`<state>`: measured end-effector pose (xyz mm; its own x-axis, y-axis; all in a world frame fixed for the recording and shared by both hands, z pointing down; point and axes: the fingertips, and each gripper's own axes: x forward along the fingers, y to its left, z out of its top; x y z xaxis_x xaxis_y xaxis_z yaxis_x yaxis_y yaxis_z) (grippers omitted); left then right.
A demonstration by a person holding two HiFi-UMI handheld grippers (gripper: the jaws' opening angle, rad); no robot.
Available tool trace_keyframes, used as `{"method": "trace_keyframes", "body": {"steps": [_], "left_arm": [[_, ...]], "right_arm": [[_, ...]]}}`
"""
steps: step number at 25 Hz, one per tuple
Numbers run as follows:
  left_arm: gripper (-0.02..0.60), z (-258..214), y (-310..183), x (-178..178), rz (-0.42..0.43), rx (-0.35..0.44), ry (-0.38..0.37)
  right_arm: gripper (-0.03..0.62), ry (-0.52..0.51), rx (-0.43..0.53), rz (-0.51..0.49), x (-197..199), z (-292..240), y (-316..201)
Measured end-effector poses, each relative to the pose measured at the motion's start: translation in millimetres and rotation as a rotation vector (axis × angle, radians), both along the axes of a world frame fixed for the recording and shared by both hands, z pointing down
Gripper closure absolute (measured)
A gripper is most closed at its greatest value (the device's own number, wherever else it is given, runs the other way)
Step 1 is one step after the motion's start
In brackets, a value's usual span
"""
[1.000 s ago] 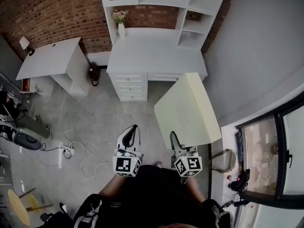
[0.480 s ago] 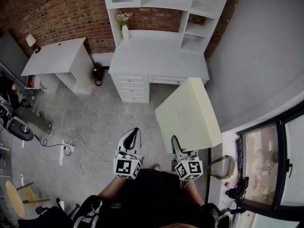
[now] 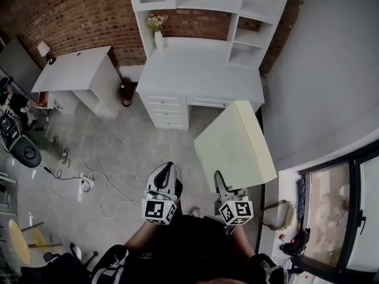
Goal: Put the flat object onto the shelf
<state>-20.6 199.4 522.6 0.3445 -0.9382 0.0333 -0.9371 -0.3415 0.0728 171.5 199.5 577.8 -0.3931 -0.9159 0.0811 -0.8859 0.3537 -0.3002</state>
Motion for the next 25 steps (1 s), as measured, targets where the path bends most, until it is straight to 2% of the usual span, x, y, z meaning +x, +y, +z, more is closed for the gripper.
{"method": "trace_keyframes", "body": {"steps": [5,12,20,25], "left_arm": [[0.571,10,-54,-5,-0.001,-0.001,0.031],[0.571,-7,-175,-17,0.044,0.04,0.061],[0.571,-20,-285,-63,0.067,0.055,0.046],[0.571,-19,-321,-83,0.035,0.04,0.062]], "right_arm": [[0.319,0.016,-0.02,0.009,-4,8,-47],[0.319,0.067,0.0,0.028,-25,-9,-146],[0.321,0.065,0.043,0.027,-69,-35,-260],[0.321,0.073,0.026,0.013,-88,-36,-299]]}}
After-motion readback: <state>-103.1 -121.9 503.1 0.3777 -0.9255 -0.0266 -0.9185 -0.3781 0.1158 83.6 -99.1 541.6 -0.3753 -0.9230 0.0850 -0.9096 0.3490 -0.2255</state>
